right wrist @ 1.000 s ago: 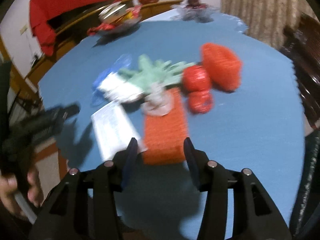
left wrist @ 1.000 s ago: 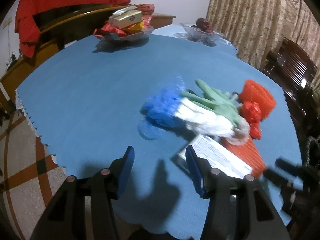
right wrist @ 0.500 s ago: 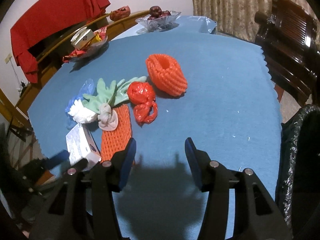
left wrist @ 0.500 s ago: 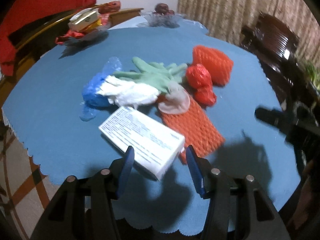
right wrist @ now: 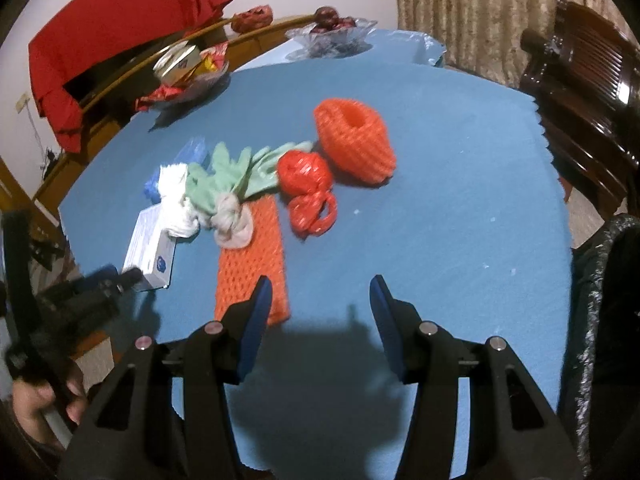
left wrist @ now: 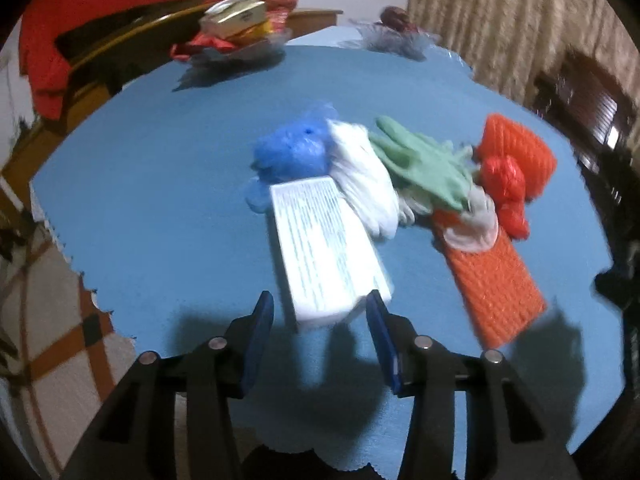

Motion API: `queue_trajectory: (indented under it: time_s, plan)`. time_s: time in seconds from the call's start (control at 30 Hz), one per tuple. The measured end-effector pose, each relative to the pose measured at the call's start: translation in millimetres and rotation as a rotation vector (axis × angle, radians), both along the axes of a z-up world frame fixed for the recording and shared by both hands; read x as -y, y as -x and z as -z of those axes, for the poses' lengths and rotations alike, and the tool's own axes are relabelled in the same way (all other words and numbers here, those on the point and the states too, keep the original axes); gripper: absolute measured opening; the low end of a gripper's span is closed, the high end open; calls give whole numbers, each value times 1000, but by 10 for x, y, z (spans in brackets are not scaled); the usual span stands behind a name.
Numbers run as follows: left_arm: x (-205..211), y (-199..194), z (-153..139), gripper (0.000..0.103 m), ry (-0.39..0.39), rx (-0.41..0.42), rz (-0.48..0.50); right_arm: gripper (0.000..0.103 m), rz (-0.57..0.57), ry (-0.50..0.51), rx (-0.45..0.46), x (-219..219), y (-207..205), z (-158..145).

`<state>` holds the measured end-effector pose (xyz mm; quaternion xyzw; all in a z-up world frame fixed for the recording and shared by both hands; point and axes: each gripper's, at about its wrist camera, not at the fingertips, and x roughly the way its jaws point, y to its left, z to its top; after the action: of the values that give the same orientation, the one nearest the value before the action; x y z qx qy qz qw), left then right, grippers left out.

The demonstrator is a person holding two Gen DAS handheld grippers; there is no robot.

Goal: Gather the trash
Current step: 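Grasp the white medicine box with the left tool while the right tool grasps the flat orange foam net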

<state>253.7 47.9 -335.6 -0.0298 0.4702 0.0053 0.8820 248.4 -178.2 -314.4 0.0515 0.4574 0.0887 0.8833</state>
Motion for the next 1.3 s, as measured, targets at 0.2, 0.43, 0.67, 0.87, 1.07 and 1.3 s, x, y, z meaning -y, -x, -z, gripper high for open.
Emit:
queue_trajectory:
  time_s: [0.2, 0.43, 0.67, 0.87, 1.07, 1.3]
  plan:
    - [200, 104, -96, 75, -57, 71, 24, 50, -18, 9, -4, -175, -46, 52]
    - [139, -88, 42, 75, -48, 22, -16, 50, -43, 22, -1, -360, -58, 113]
    - [74, -207, 202, 57, -12, -48, -24, 50, -56, 9, -18, -454, -139, 207]
    - [52, -122, 80, 55, -14, 19, -30, 50, -71, 5, -39, -535, -188, 330]
    - [92, -30, -49, 55, -28, 67, -17, 40, -88, 19, -83, -559, -215, 478]
    - [131, 77, -176, 54, -40, 106, -19, 12, -104, 13, -88, -545, -225, 512]
